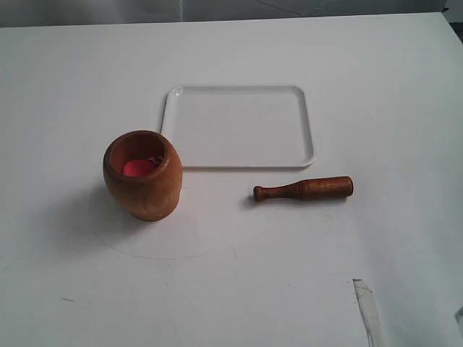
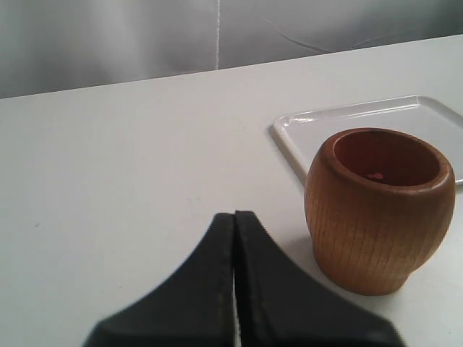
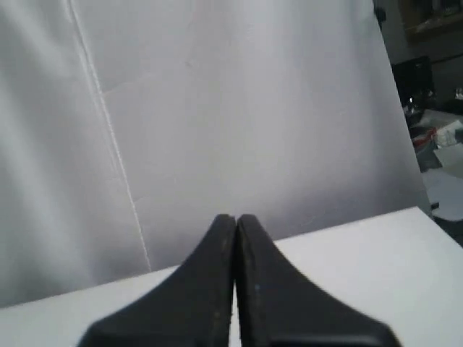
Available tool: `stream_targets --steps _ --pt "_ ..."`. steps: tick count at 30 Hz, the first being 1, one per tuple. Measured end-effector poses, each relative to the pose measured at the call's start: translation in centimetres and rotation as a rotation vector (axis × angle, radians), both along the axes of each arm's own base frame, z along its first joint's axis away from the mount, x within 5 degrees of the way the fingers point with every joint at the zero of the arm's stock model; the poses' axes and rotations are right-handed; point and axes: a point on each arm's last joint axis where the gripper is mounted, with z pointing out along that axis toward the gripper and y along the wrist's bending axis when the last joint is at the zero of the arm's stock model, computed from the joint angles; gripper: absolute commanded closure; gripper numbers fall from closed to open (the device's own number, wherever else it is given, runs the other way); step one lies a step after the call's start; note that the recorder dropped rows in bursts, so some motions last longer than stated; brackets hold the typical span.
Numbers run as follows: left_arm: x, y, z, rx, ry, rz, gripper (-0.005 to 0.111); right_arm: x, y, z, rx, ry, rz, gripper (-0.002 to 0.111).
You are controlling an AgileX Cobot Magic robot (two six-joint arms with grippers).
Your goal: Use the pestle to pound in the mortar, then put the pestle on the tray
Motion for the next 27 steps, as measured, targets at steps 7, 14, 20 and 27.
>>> stream_targets --steps 7,14,20,27 --pt "0.0 0.0 0.0 0.000 0.000 0.000 0.107 -2.3 -0.6 7.3 0.019 -0.247 -0.017 0.108" --pt "0.0 0.0 0.0 0.000 0.000 0.000 0.107 -4.5 -0.8 12.5 -0.281 -0.253 -0.046 0.108" --pt "0.0 0.0 0.0 0.000 0.000 0.000 0.107 -1.9 1.2 13.9 -0.663 -0.016 0.150 0.108" --pt "0.0 0.0 0.0 0.000 0.000 0.000 0.107 3.0 5.1 13.7 -0.801 0.218 0.604 0.108"
